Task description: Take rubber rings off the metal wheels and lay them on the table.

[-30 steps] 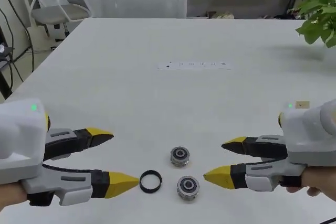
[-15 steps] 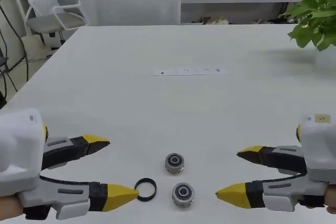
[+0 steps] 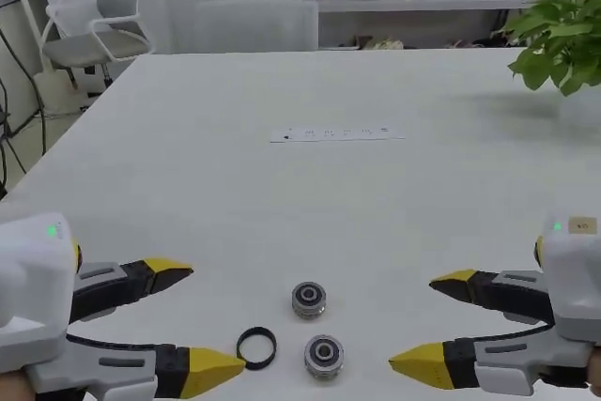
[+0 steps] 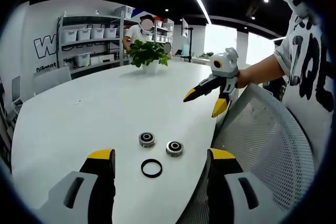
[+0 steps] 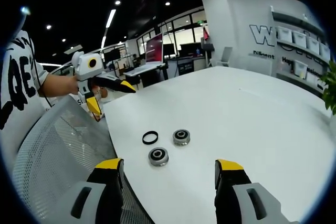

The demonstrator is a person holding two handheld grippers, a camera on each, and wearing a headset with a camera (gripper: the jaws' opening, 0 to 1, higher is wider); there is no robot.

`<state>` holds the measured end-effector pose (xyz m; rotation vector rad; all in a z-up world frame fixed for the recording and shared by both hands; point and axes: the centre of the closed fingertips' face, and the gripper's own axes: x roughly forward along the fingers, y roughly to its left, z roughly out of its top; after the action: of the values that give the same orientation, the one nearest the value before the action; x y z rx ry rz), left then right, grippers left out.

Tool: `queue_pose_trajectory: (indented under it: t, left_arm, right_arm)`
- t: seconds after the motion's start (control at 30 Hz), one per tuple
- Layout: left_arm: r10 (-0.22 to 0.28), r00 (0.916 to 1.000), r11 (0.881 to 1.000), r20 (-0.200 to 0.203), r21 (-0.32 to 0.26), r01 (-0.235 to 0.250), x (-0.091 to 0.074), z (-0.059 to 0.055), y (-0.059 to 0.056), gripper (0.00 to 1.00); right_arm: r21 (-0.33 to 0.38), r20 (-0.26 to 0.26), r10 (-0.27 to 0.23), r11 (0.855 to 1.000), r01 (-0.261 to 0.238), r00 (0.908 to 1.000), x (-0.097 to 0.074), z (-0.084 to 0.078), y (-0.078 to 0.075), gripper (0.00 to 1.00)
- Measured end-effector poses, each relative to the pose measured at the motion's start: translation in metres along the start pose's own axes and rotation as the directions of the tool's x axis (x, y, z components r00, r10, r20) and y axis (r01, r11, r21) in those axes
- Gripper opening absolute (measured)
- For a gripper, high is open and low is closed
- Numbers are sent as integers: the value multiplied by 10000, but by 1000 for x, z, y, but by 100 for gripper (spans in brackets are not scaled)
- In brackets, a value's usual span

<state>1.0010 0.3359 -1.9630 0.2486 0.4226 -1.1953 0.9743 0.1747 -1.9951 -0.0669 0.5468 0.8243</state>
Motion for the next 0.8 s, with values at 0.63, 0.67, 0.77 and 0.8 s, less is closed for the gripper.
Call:
queue_pose_trajectory:
  t: [0.63,0.67,0.77,0.8]
  left_arm:
    - [151,9998,9999,-155,-36,-151,-4,-7,1,74]
    - [161,9998,9999,-143,-43,-162,-4,-6,1,74]
    - [177,9997,9998,-165,-40,-178,-4,-7,2,75]
    - [182,9997,9998,-163,-37,-183,-4,-7,2,76]
  right_arm:
    - [-6,50,-126,9999,126,9999,-1,-4,-3,75]
    - [-10,60,-117,9999,118,9999,-1,-4,-2,76]
    - [-68,65,-126,9999,126,9999,-1,-4,-3,77]
    - [-65,55,-109,9999,109,9999,-1,-4,-3,78]
